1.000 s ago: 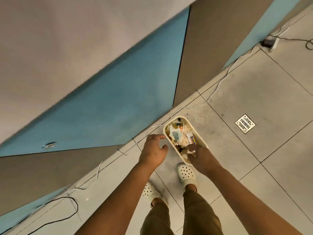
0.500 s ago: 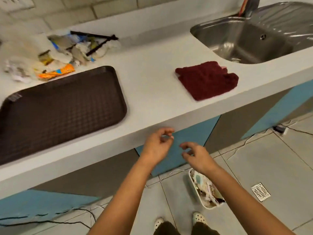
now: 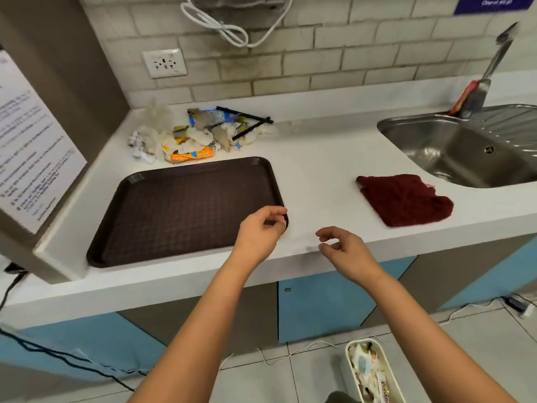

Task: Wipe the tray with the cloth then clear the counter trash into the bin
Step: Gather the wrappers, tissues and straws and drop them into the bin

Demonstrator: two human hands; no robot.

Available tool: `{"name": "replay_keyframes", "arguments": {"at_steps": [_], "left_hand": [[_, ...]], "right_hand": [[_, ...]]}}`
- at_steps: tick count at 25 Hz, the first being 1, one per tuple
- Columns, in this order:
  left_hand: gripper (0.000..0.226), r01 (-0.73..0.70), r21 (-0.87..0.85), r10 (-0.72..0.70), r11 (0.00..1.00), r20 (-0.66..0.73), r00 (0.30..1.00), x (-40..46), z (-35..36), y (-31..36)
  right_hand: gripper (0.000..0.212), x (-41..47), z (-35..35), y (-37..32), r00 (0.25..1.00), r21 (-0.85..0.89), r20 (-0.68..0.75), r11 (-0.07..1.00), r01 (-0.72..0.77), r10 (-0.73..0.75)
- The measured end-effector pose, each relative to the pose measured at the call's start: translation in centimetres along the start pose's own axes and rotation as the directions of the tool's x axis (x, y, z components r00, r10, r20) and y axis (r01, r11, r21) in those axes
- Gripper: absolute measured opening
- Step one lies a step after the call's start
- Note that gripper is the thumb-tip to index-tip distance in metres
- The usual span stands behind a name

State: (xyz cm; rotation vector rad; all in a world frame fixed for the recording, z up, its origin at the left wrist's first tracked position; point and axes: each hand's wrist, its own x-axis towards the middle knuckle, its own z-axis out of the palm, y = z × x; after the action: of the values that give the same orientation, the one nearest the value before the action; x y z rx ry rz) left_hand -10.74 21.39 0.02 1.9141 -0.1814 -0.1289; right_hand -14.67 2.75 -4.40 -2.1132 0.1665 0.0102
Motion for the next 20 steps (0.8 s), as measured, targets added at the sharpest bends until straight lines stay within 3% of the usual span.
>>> {"name": "replay_keyframes", "arguments": {"at_steps": [9,15,20], "left_hand": [[0.024,0.015,0.045,-0.012,0.999,-0.059,0.998,6.6,-2.6,-0.3],[0.023,0.079,0.134,-0.06,0.988,-0.142,0.988,15.7,-3.2,-0.9],[0.026,0.14,0.267,-0.085,0.953,-0.208,0.974,24.9,-3.8,-1.4]], "right_hand": [[0.021,7.6,-1.4,-1.6,1.0,-0.037,-0.011,0.999,0.027,-0.028],[0.021,18.4,-3.2,-0.3,1.0,-0.065,0.0,0.997,0.03,-0.03],[0.028,29.6,-5.1,-0.2,0.995,-0.187,0.008,0.978,0.095,-0.095]]}}
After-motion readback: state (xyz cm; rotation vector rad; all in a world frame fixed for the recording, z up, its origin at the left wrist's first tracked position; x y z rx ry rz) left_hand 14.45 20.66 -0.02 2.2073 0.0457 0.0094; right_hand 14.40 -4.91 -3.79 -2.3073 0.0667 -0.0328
